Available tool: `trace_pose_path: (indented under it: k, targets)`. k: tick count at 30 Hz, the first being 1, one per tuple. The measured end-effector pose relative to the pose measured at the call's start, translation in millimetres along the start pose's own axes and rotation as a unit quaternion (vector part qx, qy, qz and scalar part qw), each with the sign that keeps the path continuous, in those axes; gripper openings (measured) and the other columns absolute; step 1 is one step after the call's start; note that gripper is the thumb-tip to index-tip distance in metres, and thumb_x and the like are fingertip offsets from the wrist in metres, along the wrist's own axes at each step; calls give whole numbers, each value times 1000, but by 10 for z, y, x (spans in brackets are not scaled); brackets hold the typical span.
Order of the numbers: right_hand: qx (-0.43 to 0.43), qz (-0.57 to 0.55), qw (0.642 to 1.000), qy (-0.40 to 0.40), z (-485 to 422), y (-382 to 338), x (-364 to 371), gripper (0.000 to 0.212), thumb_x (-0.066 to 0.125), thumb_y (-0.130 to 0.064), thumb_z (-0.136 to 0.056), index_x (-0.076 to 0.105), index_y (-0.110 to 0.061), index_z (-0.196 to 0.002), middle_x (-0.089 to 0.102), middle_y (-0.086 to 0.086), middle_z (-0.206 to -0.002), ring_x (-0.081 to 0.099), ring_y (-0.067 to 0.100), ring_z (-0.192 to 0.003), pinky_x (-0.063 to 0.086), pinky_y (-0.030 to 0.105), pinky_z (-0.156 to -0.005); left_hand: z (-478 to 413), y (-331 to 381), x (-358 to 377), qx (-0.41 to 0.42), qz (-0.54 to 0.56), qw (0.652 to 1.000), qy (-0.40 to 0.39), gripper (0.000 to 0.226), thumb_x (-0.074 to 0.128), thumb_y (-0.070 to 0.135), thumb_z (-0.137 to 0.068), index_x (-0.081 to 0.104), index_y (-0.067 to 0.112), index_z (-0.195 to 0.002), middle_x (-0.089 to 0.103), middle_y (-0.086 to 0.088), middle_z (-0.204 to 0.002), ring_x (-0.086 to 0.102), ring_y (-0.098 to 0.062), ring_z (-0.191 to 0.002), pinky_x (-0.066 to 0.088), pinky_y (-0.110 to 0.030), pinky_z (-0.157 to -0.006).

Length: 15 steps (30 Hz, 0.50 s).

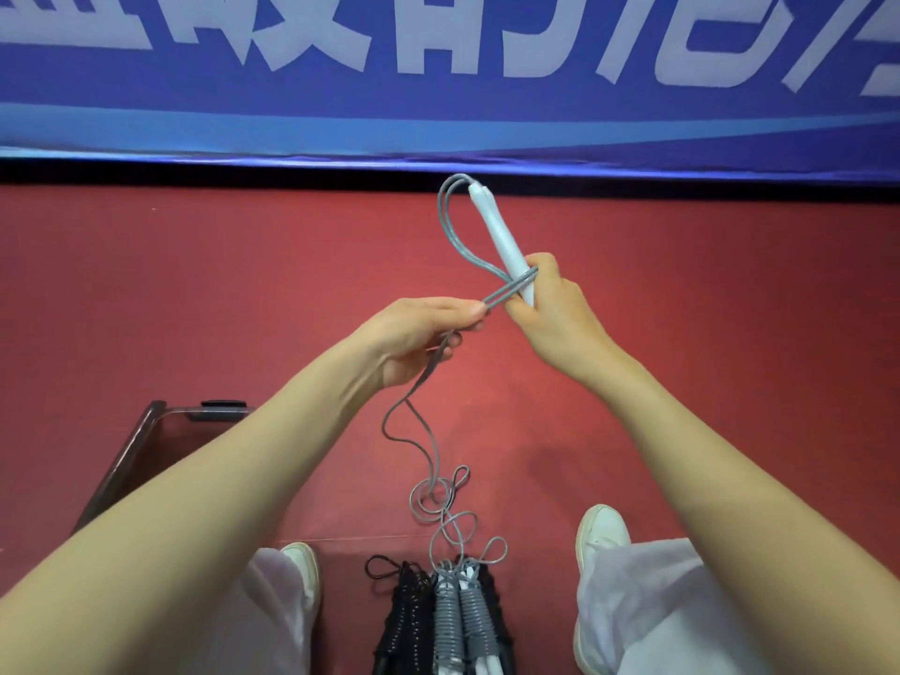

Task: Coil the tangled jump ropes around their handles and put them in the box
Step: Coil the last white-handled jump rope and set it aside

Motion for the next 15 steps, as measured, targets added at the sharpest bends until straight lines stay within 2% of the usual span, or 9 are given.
trace_pose_path:
  k: [3,6,9,12,13,15]
  targets:
    - [-11,-159,983,-88,42,-74,133,17,52,-10,-90,47,-16,-104,62,7,-81,46,17,-52,35,27,-50,-14,19,-68,12,-4,1000,4,3,66,12,-88,67,11,-85,64,6,-67,44,-7,-57,36,-18,-56]
    - [-10,-287,946,-148,110,-153,176,21,56,-3,-91,47,-2,-111,57,-1,-68,36,11,-44,28,21,-42,-2,68,-40,39,1,999,-20,8,68,13,-83,62,11,-78,65,2,-68,45,-7,-54,35,-17,-53]
    - [-23,-336,928,-163,138,-237,172,40,65,-20,-91,46,1,-119,52,0,-67,33,9,-41,25,19,-39,24,145,-24,71,-17,997,-21,13,68,14,-84,59,11,-75,62,3,-64,41,-6,-49,32,-17,-52]
    - [-10,-408,902,-142,104,-266,171,60,50,-50,-92,48,2,-123,51,2,-64,28,9,-37,17,19,-38,34,190,-56,89,-30,996,-5,24,73,27,-78,57,11,-71,55,0,-64,35,-8,-48,27,-18,-50]
    - [-1,-426,895,-133,93,-260,168,61,43,-51,-94,49,3,-123,50,3,-62,27,10,-35,14,20,-39,32,199,-67,94,-38,995,-4,28,75,32,-75,58,9,-71,52,-1,-65,34,-9,-50,26,-18,-50]
    - [11,-449,884,-128,93,-243,177,51,35,-39,-102,49,5,-123,48,6,-60,25,11,-34,11,21,-40,47,207,-47,109,-69,992,-18,44,77,41,-73,65,-1,-81,49,-8,-71,33,-9,-53,26,-20,-53]
Point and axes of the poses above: each hand's wrist, its own z-axis away from the middle knuckle, its own x-axis out of the palm, y = z × x, the point moved 9 cm from there along -z, towards the middle knuckle
